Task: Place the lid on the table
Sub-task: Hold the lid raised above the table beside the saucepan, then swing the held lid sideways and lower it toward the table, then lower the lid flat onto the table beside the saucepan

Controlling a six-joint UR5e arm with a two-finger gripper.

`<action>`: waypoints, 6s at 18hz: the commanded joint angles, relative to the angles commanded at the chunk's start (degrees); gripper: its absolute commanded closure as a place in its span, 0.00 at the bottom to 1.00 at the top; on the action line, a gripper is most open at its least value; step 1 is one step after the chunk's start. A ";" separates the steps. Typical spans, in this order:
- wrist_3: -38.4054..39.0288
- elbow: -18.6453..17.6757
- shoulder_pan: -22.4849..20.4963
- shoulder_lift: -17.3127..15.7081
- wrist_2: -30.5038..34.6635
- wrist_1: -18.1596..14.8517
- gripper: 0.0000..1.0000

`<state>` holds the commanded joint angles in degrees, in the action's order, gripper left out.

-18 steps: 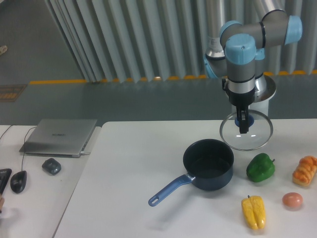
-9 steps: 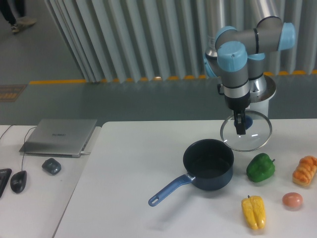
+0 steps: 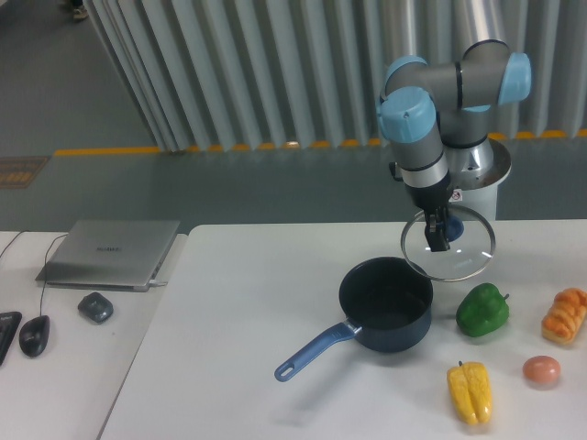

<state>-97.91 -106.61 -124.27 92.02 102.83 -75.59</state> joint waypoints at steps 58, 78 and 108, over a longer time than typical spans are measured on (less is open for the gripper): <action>10.97 -2.64 9.93 6.59 10.19 6.50 0.55; 17.13 0.61 10.37 8.97 15.82 6.50 0.54; 19.60 3.07 10.10 10.46 0.86 7.74 0.56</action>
<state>-78.31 -103.54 -114.17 102.48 103.69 -67.85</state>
